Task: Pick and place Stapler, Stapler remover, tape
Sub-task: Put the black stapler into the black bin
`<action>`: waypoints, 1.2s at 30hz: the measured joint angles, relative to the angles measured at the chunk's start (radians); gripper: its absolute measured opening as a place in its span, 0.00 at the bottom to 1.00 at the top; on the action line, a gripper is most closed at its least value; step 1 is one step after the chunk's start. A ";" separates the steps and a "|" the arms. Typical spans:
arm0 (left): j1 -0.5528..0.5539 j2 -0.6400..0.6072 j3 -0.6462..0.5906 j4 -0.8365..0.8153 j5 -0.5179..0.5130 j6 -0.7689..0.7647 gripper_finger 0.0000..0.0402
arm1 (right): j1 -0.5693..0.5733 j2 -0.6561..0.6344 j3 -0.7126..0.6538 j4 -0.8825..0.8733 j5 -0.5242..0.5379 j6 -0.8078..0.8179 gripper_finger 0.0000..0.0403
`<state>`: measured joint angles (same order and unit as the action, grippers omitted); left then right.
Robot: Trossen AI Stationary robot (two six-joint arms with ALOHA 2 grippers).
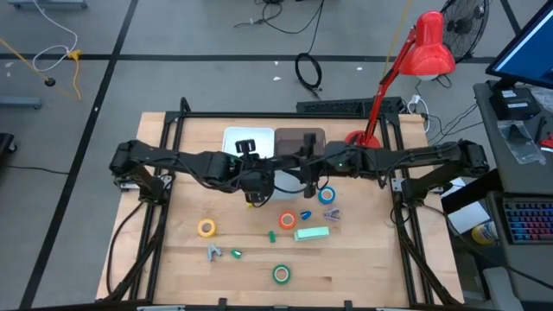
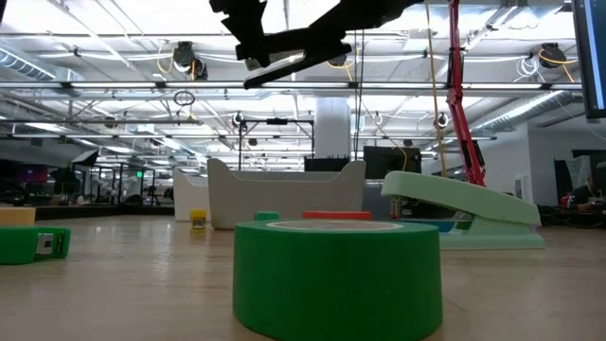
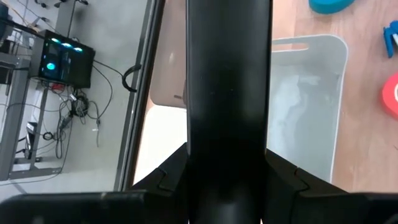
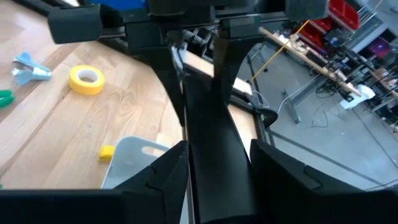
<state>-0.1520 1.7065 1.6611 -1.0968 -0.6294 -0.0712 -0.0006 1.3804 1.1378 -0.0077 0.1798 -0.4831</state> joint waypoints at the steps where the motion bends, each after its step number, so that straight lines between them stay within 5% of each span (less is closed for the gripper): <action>1: 0.000 0.000 0.000 0.000 0.001 0.002 0.32 | 0.000 0.000 0.000 -0.007 -0.002 -0.001 0.38; 17: -0.001 -0.004 0.000 0.003 -0.015 -0.016 0.32 | 0.001 0.004 -0.001 -0.054 0.089 -0.034 0.49; 36: 0.002 -0.004 0.001 0.011 -0.009 0.002 0.32 | 0.002 0.006 -0.001 -0.014 0.075 -0.037 0.42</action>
<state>-0.1501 1.7027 1.6619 -1.0859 -0.6389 -0.0689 0.0010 1.3865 1.1366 -0.0221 0.2549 -0.5198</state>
